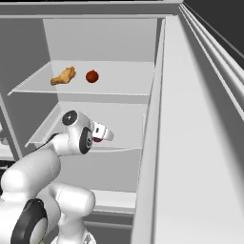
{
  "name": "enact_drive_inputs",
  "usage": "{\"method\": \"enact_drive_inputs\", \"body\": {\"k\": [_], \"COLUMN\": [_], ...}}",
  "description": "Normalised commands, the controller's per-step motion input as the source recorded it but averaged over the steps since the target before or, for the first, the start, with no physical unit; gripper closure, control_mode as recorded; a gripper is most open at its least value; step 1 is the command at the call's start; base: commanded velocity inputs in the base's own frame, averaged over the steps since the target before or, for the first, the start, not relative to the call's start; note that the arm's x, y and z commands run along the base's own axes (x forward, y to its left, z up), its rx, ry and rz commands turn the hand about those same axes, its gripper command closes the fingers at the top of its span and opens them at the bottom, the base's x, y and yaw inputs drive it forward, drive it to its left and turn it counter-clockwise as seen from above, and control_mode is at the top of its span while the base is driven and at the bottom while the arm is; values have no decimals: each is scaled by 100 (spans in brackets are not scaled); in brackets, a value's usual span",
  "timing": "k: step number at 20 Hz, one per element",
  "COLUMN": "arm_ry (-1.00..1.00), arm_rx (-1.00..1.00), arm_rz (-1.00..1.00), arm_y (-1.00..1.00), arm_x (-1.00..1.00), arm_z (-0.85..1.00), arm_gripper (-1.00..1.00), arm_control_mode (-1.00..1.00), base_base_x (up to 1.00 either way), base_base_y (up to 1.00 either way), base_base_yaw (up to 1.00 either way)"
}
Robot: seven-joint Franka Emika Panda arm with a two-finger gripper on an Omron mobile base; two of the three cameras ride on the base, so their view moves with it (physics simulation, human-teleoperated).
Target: Place one tomato and one chicken drumstick in each tupperware on the nearby counter, to pack two identical lunches.
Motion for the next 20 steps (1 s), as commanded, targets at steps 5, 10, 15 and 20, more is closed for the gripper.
{"method": "enact_drive_inputs", "body": {"k": [5, 10, 15, 20], "arm_ry": [10, 3, 18, 26], "arm_rx": [0, 0, 0, 0], "arm_rz": [13, 11, 2, 0], "arm_y": [20, 19, 7, 0], "arm_x": [-73, -62, -67, -55], "arm_z": [55, 70, 70, 79], "arm_gripper": [100, 100, 100, 100], "arm_control_mode": [-100, -100, -100, -100], "base_base_x": [0, 0, 0, 0], "base_base_y": [0, 0, 0, 0], "base_base_yaw": [0, 0, 0, 0]}}
